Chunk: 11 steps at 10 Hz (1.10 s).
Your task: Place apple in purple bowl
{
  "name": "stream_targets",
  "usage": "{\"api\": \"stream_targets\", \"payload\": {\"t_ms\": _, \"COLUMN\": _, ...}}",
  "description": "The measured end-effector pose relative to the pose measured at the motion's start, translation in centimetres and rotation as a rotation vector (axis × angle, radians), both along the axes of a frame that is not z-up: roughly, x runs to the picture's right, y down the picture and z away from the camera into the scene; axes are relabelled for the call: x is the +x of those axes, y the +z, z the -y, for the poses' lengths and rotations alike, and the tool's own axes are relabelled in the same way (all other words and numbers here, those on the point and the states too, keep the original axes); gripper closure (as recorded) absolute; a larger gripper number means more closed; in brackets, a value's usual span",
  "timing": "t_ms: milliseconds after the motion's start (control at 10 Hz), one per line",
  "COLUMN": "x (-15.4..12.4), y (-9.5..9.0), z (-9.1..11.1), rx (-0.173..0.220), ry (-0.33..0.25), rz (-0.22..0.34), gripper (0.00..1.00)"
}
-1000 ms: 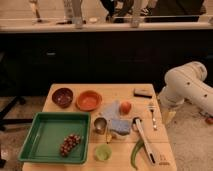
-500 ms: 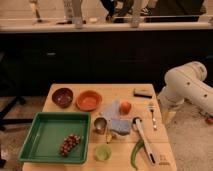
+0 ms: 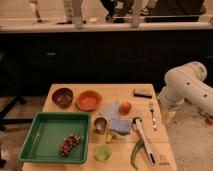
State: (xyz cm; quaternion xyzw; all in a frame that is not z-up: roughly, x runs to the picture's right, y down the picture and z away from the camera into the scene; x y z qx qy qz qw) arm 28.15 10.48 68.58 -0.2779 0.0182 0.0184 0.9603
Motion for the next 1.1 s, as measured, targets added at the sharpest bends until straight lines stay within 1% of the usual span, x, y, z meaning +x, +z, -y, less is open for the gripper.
{"api": "stream_targets", "payload": {"t_ms": 200, "x": -0.8, "y": 0.3, "z": 0.3, "rx": 0.004, "ry": -0.006, "rz": 0.004, "gripper": 0.2}}
{"api": "stream_targets", "payload": {"t_ms": 400, "x": -1.7, "y": 1.0, "z": 0.8, "rx": 0.018, "ry": -0.004, "rz": -0.019, "gripper": 0.2}}
{"api": "stream_targets", "payload": {"t_ms": 600, "x": -2.5, "y": 1.8, "z": 1.3, "rx": 0.025, "ry": 0.006, "rz": -0.026, "gripper": 0.2}}
{"api": "stream_targets", "payload": {"t_ms": 700, "x": -2.9, "y": 2.1, "z": 1.4, "rx": 0.025, "ry": 0.02, "rz": -0.021, "gripper": 0.2}}
{"api": "stream_targets", "payload": {"t_ms": 900, "x": -3.0, "y": 3.0, "z": 1.6, "rx": 0.019, "ry": 0.069, "rz": -0.003, "gripper": 0.2}}
{"api": "stream_targets", "payload": {"t_ms": 1100, "x": -3.7, "y": 4.4, "z": 1.5, "rx": -0.005, "ry": 0.124, "rz": 0.037, "gripper": 0.2}}
